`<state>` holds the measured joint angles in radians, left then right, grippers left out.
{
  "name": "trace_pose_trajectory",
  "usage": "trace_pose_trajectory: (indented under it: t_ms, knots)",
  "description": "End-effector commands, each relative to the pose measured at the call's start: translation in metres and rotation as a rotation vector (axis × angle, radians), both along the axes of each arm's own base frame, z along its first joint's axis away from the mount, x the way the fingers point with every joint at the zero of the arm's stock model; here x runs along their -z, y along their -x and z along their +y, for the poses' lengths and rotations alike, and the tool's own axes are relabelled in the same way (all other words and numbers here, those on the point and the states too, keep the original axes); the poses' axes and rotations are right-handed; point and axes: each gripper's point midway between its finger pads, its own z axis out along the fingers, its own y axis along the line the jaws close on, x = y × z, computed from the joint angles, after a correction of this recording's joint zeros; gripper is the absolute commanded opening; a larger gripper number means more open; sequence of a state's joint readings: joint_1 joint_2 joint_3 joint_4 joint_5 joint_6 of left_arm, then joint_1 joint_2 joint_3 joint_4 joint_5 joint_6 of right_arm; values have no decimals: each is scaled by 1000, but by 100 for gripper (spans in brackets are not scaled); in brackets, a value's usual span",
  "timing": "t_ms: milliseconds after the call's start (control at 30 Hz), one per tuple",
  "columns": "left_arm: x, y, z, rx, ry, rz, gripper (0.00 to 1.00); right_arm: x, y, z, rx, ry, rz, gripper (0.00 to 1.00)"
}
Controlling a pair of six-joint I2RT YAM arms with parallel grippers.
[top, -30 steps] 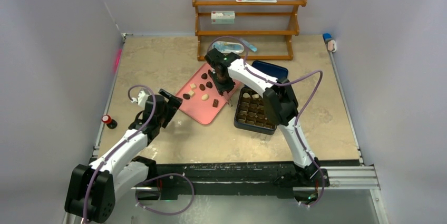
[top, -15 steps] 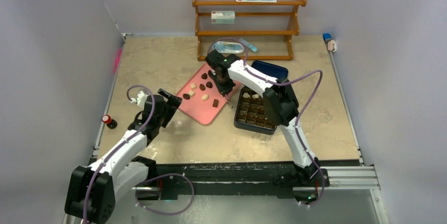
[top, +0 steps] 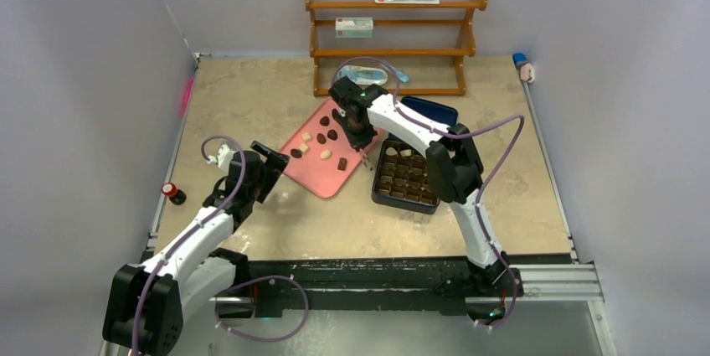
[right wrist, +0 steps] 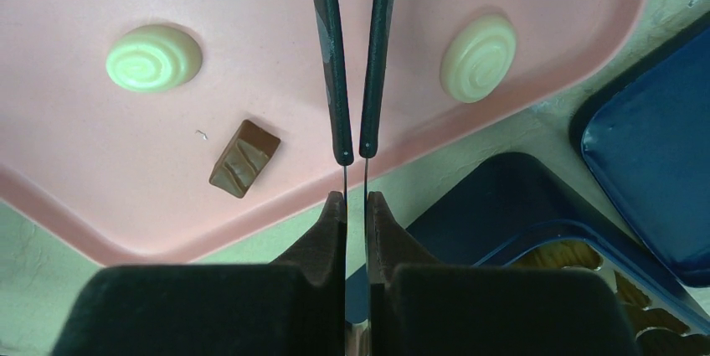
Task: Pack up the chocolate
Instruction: Pick up the fake chocolate from the plate.
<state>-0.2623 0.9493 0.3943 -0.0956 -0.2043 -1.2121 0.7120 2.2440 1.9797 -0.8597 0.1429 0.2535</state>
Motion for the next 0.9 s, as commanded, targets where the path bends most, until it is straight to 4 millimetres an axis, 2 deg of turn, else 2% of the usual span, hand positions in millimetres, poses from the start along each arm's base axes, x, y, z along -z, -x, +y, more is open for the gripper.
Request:
trace_pose_trajectory:
  t_ms: [0,167,400,567,867]
  knots:
    - [-12,-4,-1,-5,21,-30,100,-34,-5,-4,20,-29,-70,0]
    - [-12,-4,0,-4,17,-29,100,-48,-4,-6,19,-42,-93,0]
    - [-10,-3,-2,-2,30,-26,100,-73,14,-23,26,-29,-123,0]
    - [-6,0,-3,1,38,-21,100,-87,37,-50,77,-14,-146,0]
    - [-6,0,-6,16,52,-27,100,-90,93,-115,224,23,-179,0]
